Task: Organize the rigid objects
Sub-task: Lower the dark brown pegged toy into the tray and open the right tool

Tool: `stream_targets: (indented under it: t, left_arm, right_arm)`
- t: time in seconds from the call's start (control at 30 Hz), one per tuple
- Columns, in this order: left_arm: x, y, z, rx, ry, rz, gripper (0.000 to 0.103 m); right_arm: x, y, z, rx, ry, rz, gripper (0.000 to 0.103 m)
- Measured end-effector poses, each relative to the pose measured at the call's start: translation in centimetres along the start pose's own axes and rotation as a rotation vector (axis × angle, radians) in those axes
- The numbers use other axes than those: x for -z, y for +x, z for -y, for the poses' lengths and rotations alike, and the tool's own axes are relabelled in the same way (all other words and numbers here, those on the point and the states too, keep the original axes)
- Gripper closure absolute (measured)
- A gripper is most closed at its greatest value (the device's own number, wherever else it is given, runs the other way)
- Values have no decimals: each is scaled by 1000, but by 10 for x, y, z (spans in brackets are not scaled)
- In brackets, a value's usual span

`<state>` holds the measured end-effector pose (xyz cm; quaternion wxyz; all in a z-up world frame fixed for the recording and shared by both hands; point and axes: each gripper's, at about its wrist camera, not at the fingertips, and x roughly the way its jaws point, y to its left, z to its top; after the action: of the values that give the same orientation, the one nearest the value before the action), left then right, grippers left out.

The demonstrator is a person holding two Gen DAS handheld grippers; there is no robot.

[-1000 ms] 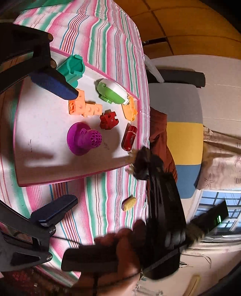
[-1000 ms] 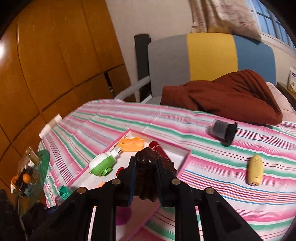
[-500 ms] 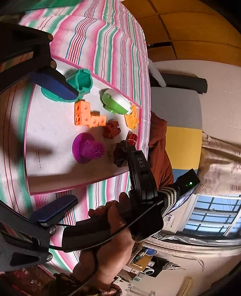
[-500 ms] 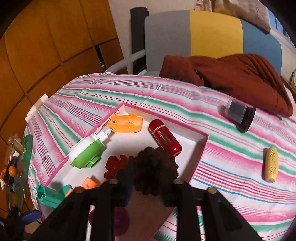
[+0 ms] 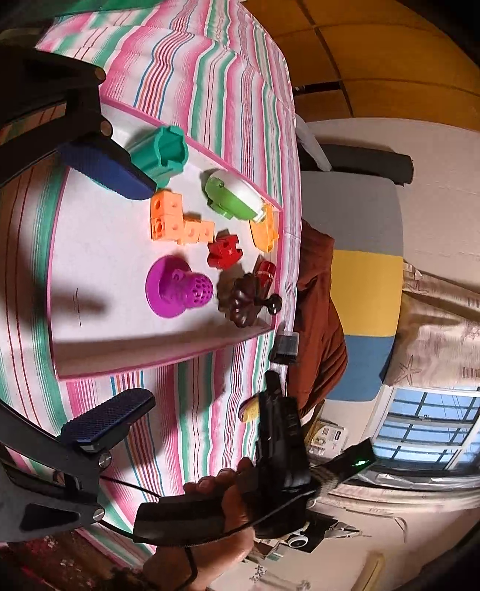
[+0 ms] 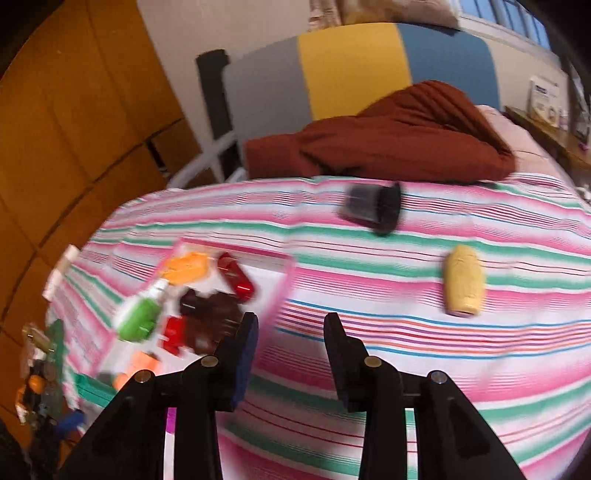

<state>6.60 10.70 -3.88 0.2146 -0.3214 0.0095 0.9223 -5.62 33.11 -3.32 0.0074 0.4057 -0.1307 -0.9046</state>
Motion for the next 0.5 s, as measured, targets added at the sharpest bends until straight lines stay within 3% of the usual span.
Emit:
stream_targets:
  t: [0.17, 0.37, 0.5]
  left_arm:
    - [0, 1, 12, 37, 35, -8, 0]
    - [0, 3, 30, 57, 85, -18, 0]
    - [0, 6, 36, 62, 108, -28, 0]
  right_arm:
    - [12, 2, 43, 103, 97, -65, 67]
    - [19, -10, 103, 163, 305, -92, 66]
    - [17, -15, 123, 185, 349, -89, 66]
